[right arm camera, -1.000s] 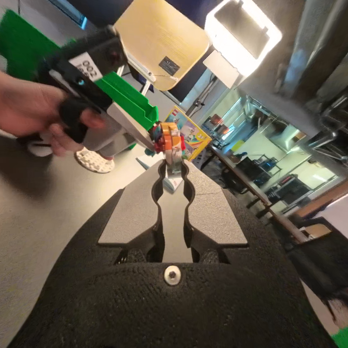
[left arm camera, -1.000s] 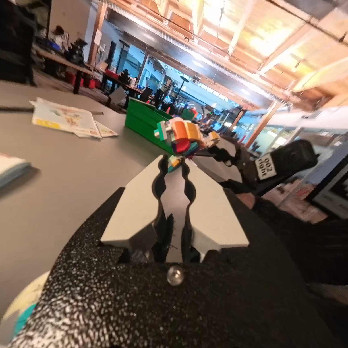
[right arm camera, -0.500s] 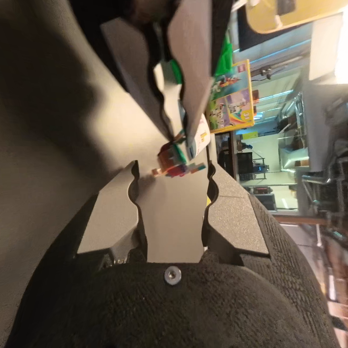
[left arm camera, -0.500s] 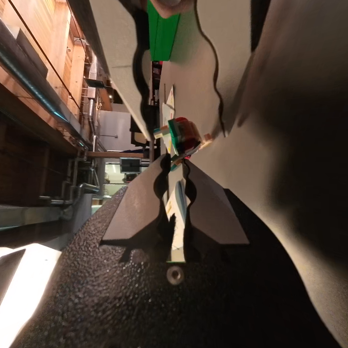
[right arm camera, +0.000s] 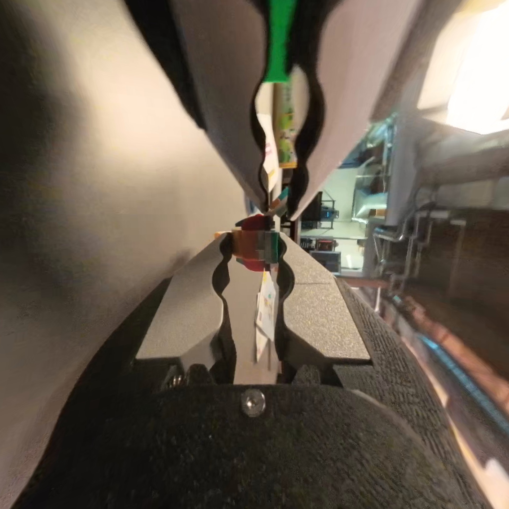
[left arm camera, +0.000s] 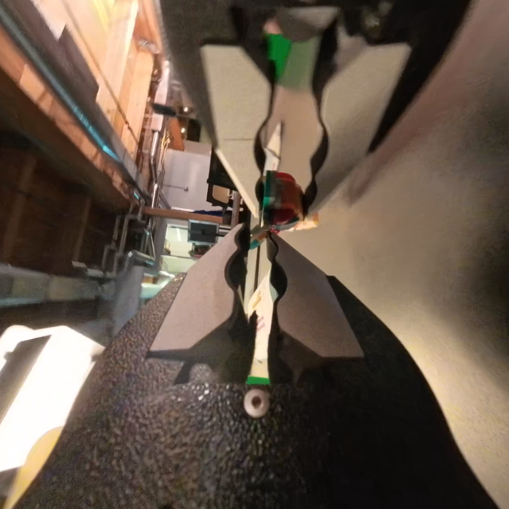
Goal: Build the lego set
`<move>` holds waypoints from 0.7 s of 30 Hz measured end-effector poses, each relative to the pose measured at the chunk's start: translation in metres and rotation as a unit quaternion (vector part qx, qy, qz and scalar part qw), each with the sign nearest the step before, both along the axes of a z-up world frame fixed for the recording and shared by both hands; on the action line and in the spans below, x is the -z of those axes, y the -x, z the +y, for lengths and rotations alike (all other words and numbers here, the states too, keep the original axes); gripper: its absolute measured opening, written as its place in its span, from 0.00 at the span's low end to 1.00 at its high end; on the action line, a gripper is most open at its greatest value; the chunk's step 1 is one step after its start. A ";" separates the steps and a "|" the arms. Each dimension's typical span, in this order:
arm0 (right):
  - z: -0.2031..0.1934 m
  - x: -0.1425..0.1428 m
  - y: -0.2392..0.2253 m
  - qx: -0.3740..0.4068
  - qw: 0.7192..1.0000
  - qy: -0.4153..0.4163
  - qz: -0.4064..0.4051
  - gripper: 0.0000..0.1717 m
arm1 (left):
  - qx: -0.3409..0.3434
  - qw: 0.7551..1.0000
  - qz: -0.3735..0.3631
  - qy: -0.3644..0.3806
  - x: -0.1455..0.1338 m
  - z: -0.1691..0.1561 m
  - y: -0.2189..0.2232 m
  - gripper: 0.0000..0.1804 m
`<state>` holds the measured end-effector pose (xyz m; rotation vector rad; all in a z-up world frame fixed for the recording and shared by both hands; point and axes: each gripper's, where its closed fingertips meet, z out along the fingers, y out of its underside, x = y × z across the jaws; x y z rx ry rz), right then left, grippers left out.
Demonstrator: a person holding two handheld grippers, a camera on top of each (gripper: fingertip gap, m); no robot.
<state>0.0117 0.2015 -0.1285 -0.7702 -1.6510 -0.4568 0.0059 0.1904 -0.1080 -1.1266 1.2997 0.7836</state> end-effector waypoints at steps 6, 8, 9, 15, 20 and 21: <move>0.003 -0.019 0.007 0.022 0.995 0.038 0.088 0.17 | -0.024 0.995 -0.102 0.005 -0.018 0.004 0.008 0.05; 0.011 -0.023 0.001 0.047 0.993 0.042 0.104 0.16 | -0.055 0.991 -0.125 -0.010 -0.026 0.006 0.019 0.04; 0.031 -0.026 -0.019 0.108 0.988 0.033 0.109 0.17 | -0.123 0.984 -0.123 -0.023 -0.031 0.012 0.049 0.04; 0.050 -0.030 -0.048 0.111 0.968 0.129 0.185 0.17 | -0.073 0.923 -0.375 0.049 -0.049 0.004 0.083 0.05; -0.004 0.016 -0.005 -0.006 0.900 0.409 0.152 0.17 | 0.020 0.884 -0.444 0.145 -0.038 0.000 0.049 0.05; -0.010 0.019 -0.003 -0.011 0.876 0.458 0.151 0.17 | 0.034 0.874 -0.459 0.158 -0.038 -0.001 0.045 0.05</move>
